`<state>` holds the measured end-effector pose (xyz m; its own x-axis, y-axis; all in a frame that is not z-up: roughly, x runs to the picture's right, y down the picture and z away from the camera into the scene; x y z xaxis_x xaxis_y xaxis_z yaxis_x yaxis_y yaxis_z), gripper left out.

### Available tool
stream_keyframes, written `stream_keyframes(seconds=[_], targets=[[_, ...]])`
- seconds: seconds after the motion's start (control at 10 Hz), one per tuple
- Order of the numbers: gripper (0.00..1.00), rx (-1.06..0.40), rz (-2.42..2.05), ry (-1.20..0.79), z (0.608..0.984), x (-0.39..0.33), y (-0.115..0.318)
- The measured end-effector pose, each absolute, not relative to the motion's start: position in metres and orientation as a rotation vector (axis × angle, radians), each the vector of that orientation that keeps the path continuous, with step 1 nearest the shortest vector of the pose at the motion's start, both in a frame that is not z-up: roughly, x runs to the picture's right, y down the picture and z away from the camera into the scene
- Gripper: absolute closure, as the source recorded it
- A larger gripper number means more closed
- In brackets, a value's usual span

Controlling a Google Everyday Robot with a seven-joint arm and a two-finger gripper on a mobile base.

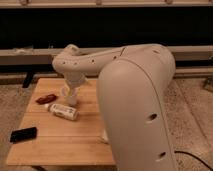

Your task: Place the pepper in the ceramic bowl

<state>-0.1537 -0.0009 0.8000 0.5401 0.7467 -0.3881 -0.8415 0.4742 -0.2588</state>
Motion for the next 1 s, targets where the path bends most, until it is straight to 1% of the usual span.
stream_keyframes(seconds=[0.2, 0.8, 1.0], targets=[[0.2, -0.462, 0.956, 0.231, 0.804, -0.158, -0.005], [0.2, -0.507, 0.851, 0.163, 0.823, -0.219, -0.034], [0.2, -0.516, 0.81, 0.129, 0.828, -0.246, -0.037]])
